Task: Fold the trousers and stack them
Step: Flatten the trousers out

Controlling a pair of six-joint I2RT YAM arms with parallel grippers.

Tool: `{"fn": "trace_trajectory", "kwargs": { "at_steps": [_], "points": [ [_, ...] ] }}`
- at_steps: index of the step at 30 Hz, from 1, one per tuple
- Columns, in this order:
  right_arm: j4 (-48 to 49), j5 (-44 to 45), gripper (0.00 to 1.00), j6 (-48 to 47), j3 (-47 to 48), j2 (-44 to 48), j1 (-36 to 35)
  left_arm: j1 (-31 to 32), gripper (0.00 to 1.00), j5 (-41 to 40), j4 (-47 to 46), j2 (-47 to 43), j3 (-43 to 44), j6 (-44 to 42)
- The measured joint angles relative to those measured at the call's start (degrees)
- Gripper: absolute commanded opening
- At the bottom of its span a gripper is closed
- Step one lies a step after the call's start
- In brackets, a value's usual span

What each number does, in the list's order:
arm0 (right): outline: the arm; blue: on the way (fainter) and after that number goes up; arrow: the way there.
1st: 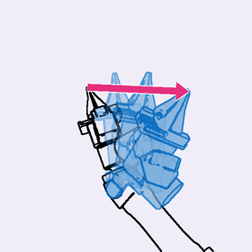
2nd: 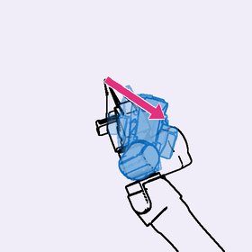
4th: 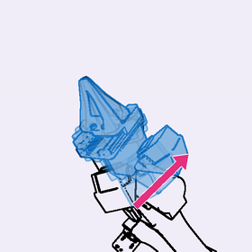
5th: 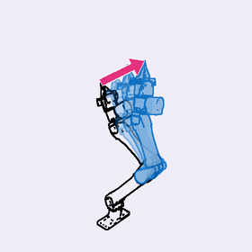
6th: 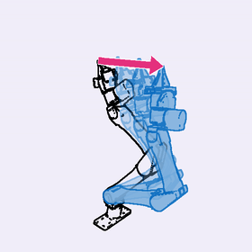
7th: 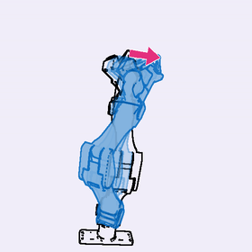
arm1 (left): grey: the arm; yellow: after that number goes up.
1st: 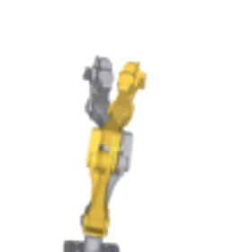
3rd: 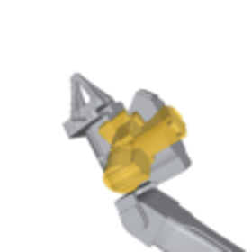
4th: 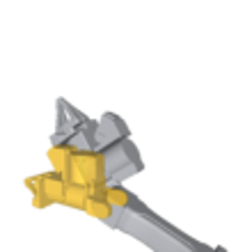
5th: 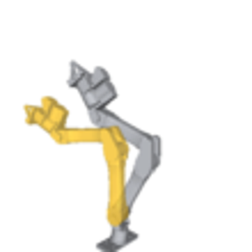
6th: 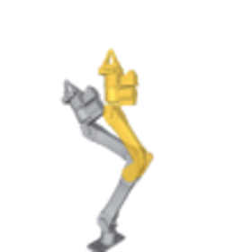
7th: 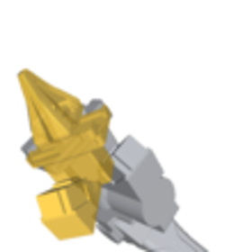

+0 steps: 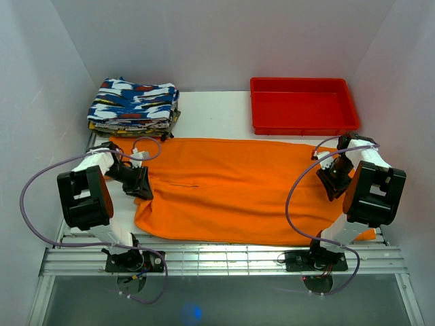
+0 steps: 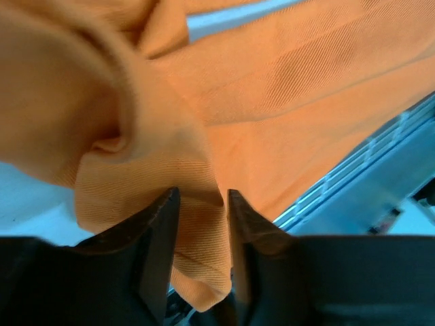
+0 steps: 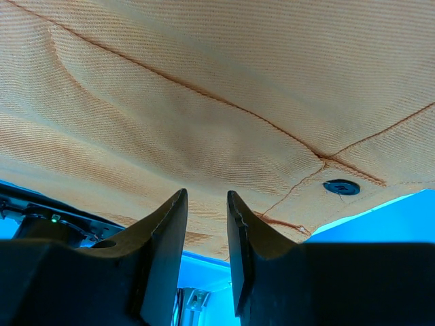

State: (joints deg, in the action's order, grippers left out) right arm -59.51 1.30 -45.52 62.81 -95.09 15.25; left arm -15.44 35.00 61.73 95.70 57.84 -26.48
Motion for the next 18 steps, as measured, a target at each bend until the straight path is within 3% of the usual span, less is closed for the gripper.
{"fn": "trace_trajectory", "kwargs": {
  "at_steps": [1,6,12,18],
  "points": [
    [0.0,0.0,0.36,0.04,0.0,0.0,0.0,1.36,0.56,-1.44,-0.68,-0.87,-0.61,-0.11],
    [0.0,0.0,0.36,0.07,0.0,0.0,0.0,3.74,0.54,-6.86,-1.86,-6.29,-1.99,-0.07],
    [0.02,0.02,0.36,0.04,0.0,0.0,0.0,-2.97,0.46,-8.52,-1.81,-12.22,-1.57,-1.38],
    [0.02,0.02,0.36,0.04,0.0,0.0,0.0,-8.87,0.44,-8.46,-0.76,-9.53,-1.46,-3.32]
  ]
}}
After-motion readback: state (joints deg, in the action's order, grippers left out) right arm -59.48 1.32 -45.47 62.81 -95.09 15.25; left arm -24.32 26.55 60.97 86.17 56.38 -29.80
